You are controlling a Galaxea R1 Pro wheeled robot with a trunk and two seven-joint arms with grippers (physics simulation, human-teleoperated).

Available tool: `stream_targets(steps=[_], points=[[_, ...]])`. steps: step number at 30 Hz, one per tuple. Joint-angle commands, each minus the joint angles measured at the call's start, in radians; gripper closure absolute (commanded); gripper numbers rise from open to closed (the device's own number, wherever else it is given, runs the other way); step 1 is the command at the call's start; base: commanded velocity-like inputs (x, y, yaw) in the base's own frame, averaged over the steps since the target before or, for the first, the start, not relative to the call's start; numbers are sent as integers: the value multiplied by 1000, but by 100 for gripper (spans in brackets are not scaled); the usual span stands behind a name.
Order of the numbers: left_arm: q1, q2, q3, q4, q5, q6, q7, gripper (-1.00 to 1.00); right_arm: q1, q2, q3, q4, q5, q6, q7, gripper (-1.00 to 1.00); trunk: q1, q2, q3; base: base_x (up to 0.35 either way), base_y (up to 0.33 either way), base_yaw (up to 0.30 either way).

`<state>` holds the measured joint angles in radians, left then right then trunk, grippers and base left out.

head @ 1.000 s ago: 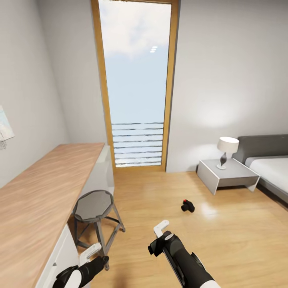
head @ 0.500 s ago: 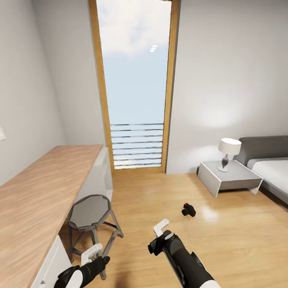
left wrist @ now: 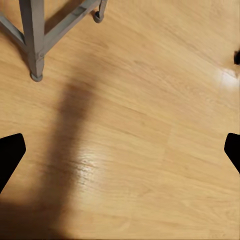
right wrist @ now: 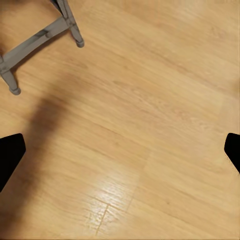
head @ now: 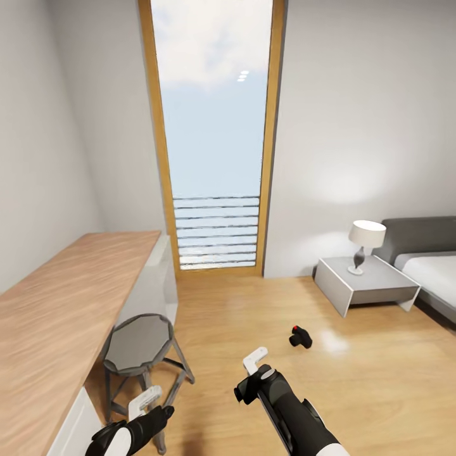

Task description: Attach the digital camera to the camera tripod in the bedroom.

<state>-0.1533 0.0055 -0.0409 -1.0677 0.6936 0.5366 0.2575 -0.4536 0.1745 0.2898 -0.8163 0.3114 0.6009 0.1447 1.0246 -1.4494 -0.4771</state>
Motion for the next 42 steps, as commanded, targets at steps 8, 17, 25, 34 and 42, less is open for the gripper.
stream_targets(steps=[8,17,25,34,42], points=[[-1,1,-3,-2,10,2,9,-100,-1,0,0,-2,11,5,7,-100,0,-1,-1,241,0,0],[0,1,-3,-2,10,2,9,-100,-1,0,0,-3,11,5,7,-100,0,-1,-1,72,0,0],[0,1,-3,-2,10,2,9,-100,-1,0,0,-3,11,5,7,-100,0,-1,-1,23,0,0],[0,-1,-4,-2,10,2,8,-100,-1,0,0,-3,11,5,7,-100,0,-1,-1,182,0,0],[0,0,-24,-2,10,1,9,-100,-1,0,0,-11,11,5,7,-100,0,-1,-1,264,0,0]])
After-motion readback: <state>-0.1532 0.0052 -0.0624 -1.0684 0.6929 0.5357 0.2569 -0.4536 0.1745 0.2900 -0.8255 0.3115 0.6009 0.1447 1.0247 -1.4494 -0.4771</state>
